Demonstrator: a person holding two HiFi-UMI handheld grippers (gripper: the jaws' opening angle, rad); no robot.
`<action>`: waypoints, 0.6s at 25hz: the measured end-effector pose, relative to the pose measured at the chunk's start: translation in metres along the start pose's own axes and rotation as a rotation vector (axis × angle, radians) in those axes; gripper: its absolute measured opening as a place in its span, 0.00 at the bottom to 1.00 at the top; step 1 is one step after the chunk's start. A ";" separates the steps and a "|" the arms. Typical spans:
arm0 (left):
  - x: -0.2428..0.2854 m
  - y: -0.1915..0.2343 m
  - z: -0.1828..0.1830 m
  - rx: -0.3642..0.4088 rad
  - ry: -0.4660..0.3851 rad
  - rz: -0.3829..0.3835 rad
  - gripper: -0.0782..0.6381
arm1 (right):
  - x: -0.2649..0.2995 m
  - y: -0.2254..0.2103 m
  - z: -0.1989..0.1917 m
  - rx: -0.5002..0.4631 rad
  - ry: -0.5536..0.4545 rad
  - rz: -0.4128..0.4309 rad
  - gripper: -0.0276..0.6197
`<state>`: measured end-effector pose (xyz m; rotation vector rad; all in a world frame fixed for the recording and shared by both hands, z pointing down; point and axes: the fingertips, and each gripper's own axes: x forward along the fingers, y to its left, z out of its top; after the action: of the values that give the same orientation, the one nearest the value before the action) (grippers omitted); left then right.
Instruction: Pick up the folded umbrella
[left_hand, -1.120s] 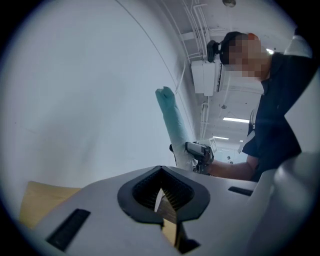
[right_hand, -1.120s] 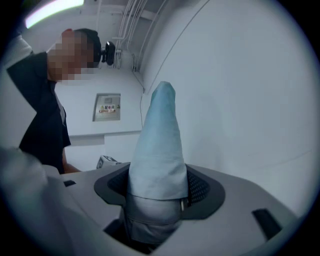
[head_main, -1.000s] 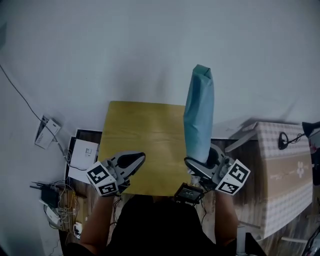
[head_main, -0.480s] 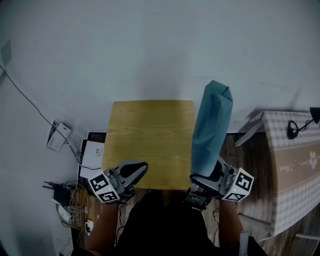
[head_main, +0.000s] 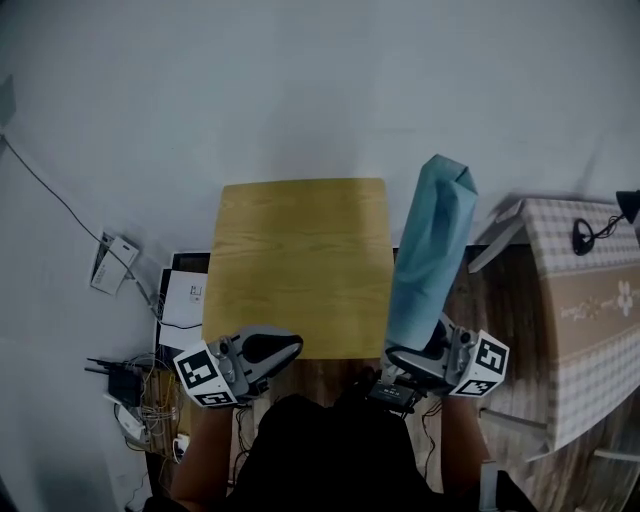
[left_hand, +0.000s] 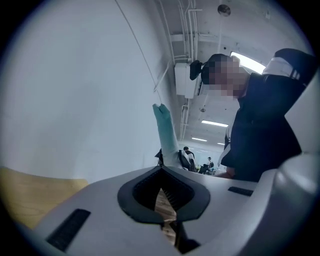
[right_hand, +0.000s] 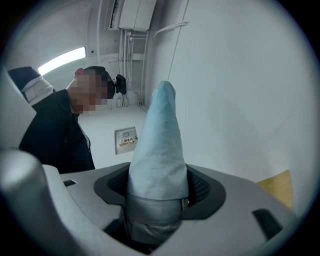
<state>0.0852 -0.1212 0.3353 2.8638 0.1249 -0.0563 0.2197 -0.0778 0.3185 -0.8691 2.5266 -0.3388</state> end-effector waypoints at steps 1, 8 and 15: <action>-0.003 -0.005 0.002 -0.001 -0.013 -0.032 0.12 | 0.005 0.007 -0.002 -0.009 0.011 0.000 0.49; -0.056 -0.041 0.006 0.034 -0.015 -0.120 0.12 | 0.051 0.060 -0.015 0.036 -0.047 -0.013 0.49; -0.155 -0.078 -0.006 0.116 0.061 -0.155 0.12 | 0.116 0.105 -0.045 0.089 -0.073 -0.024 0.49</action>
<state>-0.0759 -0.0572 0.3276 2.9668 0.3665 -0.0073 0.0617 -0.0662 0.2817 -0.8619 2.4166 -0.4168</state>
